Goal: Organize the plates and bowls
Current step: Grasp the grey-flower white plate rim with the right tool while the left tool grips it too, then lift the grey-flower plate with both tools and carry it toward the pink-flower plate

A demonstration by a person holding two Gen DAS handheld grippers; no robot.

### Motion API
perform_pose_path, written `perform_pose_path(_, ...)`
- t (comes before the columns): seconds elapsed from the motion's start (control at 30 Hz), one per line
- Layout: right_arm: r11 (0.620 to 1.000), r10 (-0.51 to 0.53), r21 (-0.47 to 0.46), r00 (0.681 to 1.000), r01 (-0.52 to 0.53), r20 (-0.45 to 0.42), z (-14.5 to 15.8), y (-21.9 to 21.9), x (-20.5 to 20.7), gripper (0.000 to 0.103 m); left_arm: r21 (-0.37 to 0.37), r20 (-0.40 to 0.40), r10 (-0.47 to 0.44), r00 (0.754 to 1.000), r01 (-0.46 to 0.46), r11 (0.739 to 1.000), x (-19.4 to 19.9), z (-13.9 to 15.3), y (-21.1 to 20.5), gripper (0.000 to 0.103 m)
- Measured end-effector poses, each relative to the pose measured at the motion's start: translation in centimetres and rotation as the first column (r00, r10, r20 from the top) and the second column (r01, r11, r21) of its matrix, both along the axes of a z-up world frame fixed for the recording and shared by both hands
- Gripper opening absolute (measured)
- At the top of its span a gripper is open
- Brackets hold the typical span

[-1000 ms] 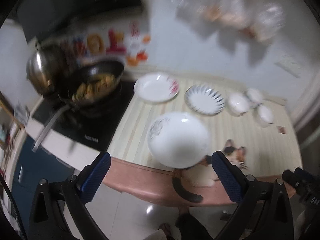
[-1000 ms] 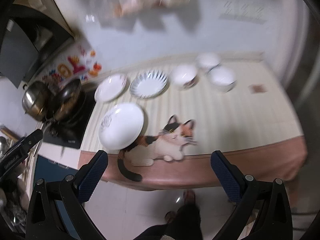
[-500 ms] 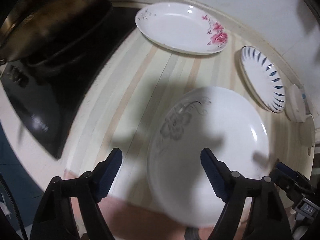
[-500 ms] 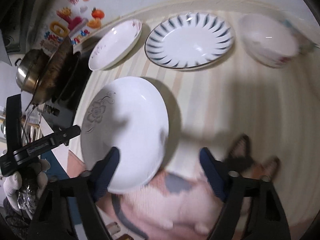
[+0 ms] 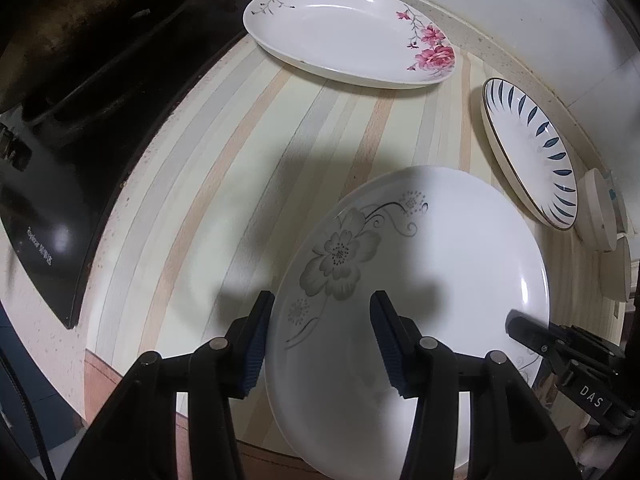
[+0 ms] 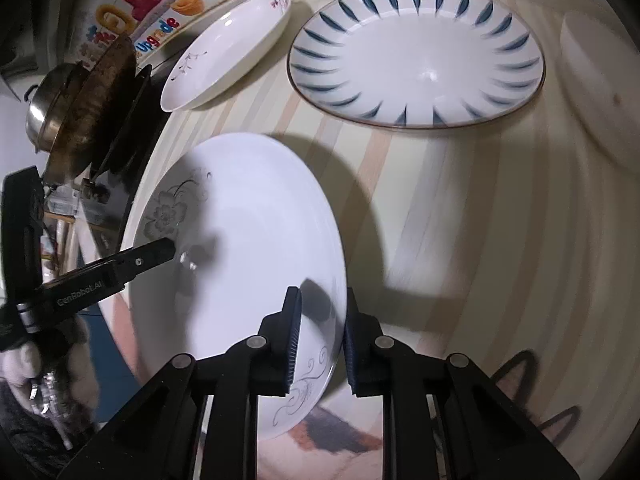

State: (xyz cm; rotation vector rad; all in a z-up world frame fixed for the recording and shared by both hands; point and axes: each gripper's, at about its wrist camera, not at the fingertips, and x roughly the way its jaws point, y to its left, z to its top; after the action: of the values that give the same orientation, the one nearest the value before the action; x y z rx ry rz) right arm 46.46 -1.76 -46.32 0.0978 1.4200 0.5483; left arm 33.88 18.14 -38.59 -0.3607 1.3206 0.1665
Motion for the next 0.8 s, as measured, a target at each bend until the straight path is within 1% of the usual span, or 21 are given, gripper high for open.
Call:
perform_pose_path(0.13, 1.0, -0.013, 0.004, 1.0, 0.013, -0.007, 0.2, -1.1, -0.3, 0.022, -0.014, 0.012, -0.004, 1.0, 0.005, 1.0, -0.8, 0.8, -0.5, 0.046)
perform_pose_path(0.23, 1.0, -0.031, 0.005, 0.999, 0.031, -0.01, 0.3, -2.5, -0.9, 0.022, -0.005, 0.021, -0.027, 0.999, 0.028, 1.0, -1.1, 1.5, -1.7, 0.046)
perform_pose_path(0.3, 0.999, -0.041, 0.004, 0.999, 0.041, -0.011, 0.7, -3.4, -1.3, 0.022, -0.01, 0.032, -0.038, 0.999, 0.038, 0.999, -0.9, 1.9, -2.0, 0.046)
perform_pose_path(0.33, 0.999, -0.047, 0.006, 0.999, 0.047, -0.011, 1.0, -4.0, -1.5, 0.022, -0.012, 0.037, -0.04, 0.998, 0.041, 0.999, -0.6, 2.0, -2.8, 0.046)
perform_pose_path(0.4, 0.998, -0.061, 0.01, 0.998, 0.061, -0.007, 1.7, -5.3, -2.1, 0.022, -0.017, 0.052, -0.054, 0.997, 0.055, 0.998, -0.9, 2.8, -3.5, 0.046)
perform_pose_path(0.47, 0.997, -0.073, 0.011, 0.997, 0.073, -0.002, 2.4, -6.5, -2.6, 0.022, -0.012, 0.07, -0.077, 0.995, 0.078, 0.997, -1.2, 3.6, -4.8, 0.046)
perform_pose_path(0.6, 0.994, -0.106, 0.006, 0.994, 0.106, 0.007, 3.8, -9.6, -3.8, 0.022, -0.008, 0.089, -0.126, 0.988, 0.127, 0.992, -1.9, 4.3, -7.5, 0.046)
perform_pose_path(0.63, 0.994, -0.113, 0.004, 0.994, 0.113, 0.007, 4.0, -10.3, -4.1, 0.022, -0.009, 0.091, -0.134, 0.987, 0.136, 0.991, -1.2, 4.1, -8.5, 0.046)
perform_pose_path(0.7, 0.991, -0.131, -0.006, 0.991, 0.131, 0.007, 4.4, -12.0, -5.0, 0.022, -0.022, 0.09, -0.152, 0.984, 0.155, 0.988, -1.7, 4.0, -9.9, 0.046)
perform_pose_path(0.73, 0.99, -0.139, -0.01, 0.99, 0.139, 0.007, 4.5, -12.6, -5.2, 0.022, -0.032, 0.098, -0.178, 0.979, 0.181, 0.983, -0.8, 3.6, -11.3, 0.046)
perform_pose_path(0.8, 0.987, -0.157, -0.019, 0.988, 0.157, 0.007, 4.7, -14.2, -5.9, 0.022, -0.045, 0.096, -0.2, 0.975, 0.205, 0.978, -0.7, 3.3, -12.8, 0.046)
